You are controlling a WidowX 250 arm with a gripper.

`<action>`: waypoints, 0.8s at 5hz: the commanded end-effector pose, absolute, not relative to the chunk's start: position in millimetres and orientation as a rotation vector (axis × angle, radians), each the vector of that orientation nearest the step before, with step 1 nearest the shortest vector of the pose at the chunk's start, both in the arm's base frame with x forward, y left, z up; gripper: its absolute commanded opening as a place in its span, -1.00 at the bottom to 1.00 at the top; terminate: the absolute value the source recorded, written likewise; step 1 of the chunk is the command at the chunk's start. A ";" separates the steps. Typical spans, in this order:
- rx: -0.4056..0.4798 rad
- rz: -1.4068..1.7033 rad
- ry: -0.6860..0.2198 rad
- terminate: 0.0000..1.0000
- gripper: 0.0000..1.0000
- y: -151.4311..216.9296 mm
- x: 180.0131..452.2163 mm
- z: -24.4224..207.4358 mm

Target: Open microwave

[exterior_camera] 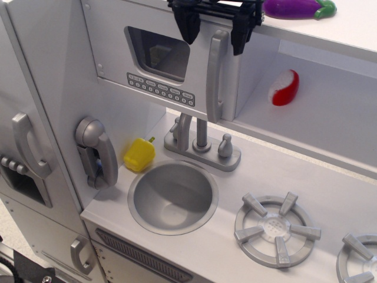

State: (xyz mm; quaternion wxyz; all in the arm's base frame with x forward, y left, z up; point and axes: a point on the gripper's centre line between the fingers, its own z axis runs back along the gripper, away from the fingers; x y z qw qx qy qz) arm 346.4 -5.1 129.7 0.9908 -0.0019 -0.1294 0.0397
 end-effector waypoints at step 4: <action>0.025 0.023 -0.320 -1.00 -1.00 6.1 323.1 142.5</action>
